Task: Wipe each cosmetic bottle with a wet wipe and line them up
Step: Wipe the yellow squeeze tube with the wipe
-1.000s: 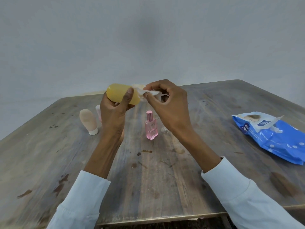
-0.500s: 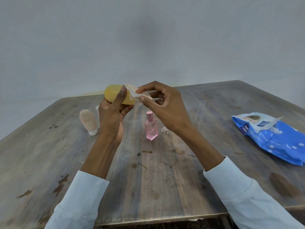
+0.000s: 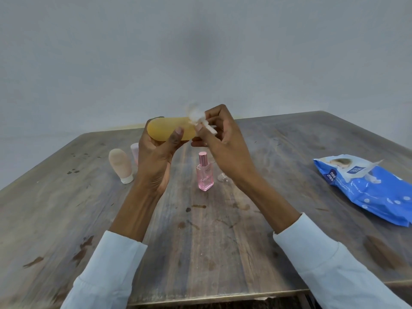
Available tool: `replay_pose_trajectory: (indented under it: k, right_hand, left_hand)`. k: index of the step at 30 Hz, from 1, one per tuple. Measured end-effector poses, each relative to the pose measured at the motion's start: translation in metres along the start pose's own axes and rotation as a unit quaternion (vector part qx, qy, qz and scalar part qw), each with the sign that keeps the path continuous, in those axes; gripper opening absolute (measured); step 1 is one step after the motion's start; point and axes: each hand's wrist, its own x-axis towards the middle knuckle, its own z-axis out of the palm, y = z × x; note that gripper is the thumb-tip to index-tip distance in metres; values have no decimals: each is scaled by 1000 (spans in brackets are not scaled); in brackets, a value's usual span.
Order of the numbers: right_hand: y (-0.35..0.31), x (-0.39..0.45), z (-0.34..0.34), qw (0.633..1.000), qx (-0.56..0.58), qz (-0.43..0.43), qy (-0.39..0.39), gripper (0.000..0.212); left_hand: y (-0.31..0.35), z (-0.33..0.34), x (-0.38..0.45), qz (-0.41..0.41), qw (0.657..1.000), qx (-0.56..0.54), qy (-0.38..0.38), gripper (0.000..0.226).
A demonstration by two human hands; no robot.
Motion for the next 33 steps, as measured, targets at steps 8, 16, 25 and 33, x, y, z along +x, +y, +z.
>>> replay_pose_trajectory:
  k: [8,16,25,33]
  right_hand:
    - [5,9,-17,937,267,225,-17,16]
    - [-4,5,-9,993,92,72,17,20]
    - [-7,-1,1,999,27,-4,-30,24]
    - [-3,2,-10,999,-9,-16,-32,12]
  left_hand:
    - [4,8,-6,105,983,142,-58,41]
    - [2,4,-3,85,990,112,29,40]
    - [11,5,-2,24,995,2,94,39]
    - [11,4,-2,4,997,3,76,45]
